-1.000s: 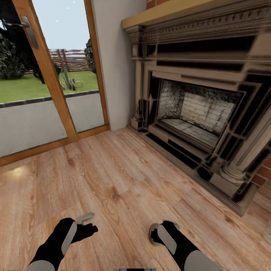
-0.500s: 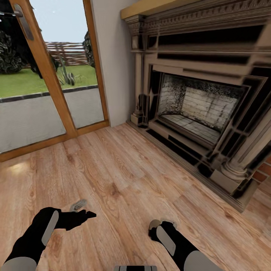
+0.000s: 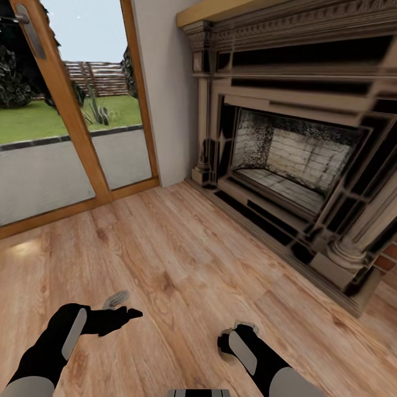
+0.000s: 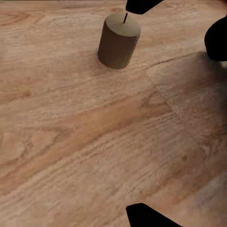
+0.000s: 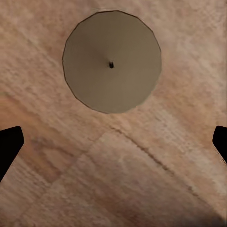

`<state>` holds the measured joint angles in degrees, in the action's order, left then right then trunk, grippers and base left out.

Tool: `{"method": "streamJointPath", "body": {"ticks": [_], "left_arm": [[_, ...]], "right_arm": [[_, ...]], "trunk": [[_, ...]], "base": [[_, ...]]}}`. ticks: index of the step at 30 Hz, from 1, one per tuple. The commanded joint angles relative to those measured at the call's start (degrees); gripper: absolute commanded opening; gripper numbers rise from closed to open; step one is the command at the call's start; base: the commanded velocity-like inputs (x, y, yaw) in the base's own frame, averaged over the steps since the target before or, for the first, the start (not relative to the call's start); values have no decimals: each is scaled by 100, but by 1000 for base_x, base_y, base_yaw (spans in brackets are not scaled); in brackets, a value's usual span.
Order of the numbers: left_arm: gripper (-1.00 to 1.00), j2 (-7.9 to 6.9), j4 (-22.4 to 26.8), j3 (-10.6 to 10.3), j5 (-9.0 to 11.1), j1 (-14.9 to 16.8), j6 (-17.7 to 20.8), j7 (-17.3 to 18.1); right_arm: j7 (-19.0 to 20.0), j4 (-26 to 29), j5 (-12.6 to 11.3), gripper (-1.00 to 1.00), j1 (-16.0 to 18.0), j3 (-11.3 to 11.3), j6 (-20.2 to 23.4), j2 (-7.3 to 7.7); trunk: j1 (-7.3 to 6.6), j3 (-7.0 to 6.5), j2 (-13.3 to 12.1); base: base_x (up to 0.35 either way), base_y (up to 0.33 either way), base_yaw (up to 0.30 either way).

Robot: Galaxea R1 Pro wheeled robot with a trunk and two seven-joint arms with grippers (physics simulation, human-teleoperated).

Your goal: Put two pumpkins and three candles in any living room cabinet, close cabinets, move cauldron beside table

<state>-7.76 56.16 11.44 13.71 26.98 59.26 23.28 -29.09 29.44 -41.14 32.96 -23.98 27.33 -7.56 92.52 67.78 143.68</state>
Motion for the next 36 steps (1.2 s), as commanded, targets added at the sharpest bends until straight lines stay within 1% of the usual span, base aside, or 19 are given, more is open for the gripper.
{"method": "streamJointPath", "body": {"ticks": [1,6,11,19,25,32,36], "left_arm": [[100,6,0,-1,0,0,-5,0],[100,17,0,-1,-2,0,-13,1],[100,21,0,-8,-2,0,-19,2],[100,28,0,-26,-1,0,-20,1],[100,29,0,-12,-1,0,-12,1],[100,29,0,-10,0,0,-11,1],[100,58,0,-10,0,0,-12,1]], "right_arm": [[0,0,-1,100,0,-1,-1,0],[0,0,-2,100,0,-1,-2,0],[0,0,-3,100,0,-1,-4,0],[0,0,0,100,0,-9,-27,2],[21,0,1,100,0,-29,-183,8],[215,4,7,100,-4,-36,-221,10],[239,5,7,100,-3,-36,-286,15]], "trunk": [[0,0,0],[0,0,0],[0,0,0],[0,0,0],[16,133,8],[34,288,17],[44,377,23]], "base": [[223,0,0],[121,0,0],[227,0,0],[39,0,0],[2,0,0],[0,0,0],[0,0,0]]}}
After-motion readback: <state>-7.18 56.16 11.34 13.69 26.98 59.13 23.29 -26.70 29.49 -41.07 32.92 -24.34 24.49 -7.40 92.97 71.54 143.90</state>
